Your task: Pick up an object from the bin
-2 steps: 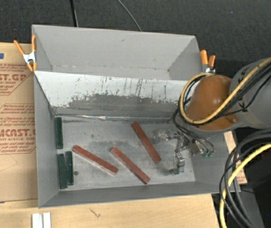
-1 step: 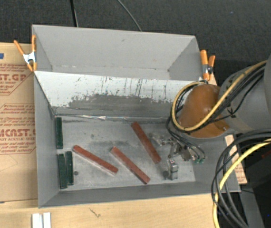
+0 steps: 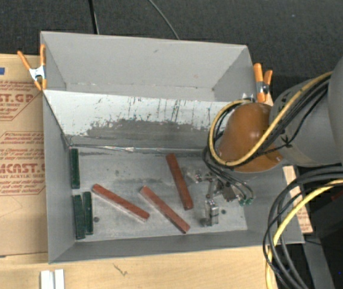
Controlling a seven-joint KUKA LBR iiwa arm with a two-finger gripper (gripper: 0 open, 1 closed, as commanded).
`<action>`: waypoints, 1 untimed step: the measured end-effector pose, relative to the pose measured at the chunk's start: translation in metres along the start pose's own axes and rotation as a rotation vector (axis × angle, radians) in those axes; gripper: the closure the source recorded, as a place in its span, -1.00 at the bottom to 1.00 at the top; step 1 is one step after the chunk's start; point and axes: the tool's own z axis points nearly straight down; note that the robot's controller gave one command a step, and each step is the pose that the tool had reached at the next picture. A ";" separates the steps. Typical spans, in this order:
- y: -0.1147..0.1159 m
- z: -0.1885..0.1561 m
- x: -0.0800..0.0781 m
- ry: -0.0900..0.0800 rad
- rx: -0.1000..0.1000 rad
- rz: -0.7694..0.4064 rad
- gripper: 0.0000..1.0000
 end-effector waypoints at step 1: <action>0.029 -0.023 -0.007 0.001 -0.002 -0.021 -1.00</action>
Offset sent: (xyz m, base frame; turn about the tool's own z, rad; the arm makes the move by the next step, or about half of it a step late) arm 0.0022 0.0535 0.0246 0.0394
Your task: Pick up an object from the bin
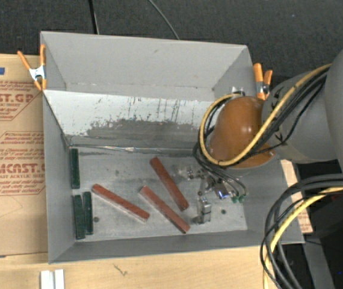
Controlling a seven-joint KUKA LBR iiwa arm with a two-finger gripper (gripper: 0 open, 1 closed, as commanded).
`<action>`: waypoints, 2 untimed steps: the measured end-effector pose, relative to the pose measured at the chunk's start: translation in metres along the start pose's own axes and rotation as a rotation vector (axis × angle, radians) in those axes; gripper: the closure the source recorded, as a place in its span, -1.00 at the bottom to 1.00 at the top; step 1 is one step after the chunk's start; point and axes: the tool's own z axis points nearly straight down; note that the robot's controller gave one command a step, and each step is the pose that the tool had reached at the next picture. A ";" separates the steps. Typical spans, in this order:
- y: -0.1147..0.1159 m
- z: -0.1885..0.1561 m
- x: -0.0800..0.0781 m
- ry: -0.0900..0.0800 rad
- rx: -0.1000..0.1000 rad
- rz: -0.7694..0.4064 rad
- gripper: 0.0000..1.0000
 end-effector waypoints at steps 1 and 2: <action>0.018 -0.005 -0.008 -0.004 0.000 0.051 -1.00; 0.053 0.005 -0.052 -0.012 -0.001 0.171 1.00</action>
Offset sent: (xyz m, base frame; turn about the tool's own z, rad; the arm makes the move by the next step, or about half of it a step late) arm 0.0302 0.0634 -0.0122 0.1724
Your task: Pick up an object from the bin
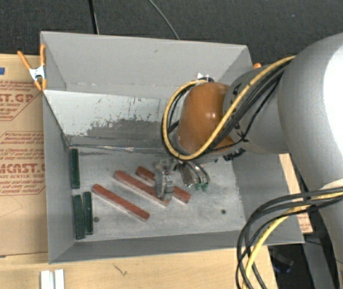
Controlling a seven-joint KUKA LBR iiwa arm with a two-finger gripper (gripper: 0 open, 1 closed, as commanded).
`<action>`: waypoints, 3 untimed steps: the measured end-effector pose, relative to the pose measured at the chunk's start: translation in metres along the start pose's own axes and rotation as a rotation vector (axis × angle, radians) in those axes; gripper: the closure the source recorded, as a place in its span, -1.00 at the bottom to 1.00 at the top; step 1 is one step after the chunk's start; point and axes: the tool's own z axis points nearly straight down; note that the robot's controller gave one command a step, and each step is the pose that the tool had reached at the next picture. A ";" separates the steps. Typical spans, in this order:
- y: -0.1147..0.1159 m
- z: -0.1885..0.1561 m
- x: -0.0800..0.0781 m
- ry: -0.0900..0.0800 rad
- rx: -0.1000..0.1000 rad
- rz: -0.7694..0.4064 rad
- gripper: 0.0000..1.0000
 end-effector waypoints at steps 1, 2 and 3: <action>-0.001 0.006 0.004 0.008 0.002 0.000 -1.00; -0.001 0.006 0.004 0.008 0.002 0.001 -1.00; 0.066 0.005 -0.018 -0.004 -0.001 0.080 1.00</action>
Offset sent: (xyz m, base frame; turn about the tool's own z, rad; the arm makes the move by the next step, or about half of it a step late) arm 0.0000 0.0000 0.0000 0.0000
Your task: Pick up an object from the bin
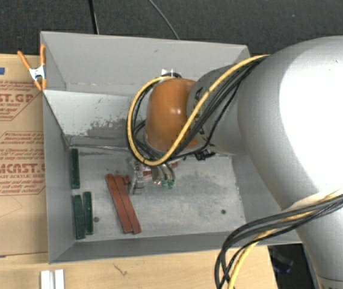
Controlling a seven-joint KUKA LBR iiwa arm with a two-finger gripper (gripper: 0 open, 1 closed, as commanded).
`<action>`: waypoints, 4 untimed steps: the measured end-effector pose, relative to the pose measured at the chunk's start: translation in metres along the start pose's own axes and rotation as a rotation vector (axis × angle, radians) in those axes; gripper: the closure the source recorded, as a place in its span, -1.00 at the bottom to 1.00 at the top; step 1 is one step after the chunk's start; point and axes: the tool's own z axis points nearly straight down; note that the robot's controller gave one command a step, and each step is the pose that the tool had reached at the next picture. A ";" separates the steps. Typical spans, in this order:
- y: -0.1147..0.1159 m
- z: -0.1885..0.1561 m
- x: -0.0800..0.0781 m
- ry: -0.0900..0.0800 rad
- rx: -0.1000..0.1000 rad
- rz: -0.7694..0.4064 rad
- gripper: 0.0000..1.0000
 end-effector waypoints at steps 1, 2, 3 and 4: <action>0.000 0.000 0.000 0.000 0.000 0.000 1.00; 0.009 0.001 -0.004 0.006 0.004 -0.168 1.00; 0.029 0.001 0.001 0.007 0.002 -0.356 1.00; 0.035 0.003 -0.005 0.009 0.004 0.184 -1.00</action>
Offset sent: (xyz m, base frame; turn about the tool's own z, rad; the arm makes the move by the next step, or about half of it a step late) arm 0.0106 0.0363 -0.0036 -0.5543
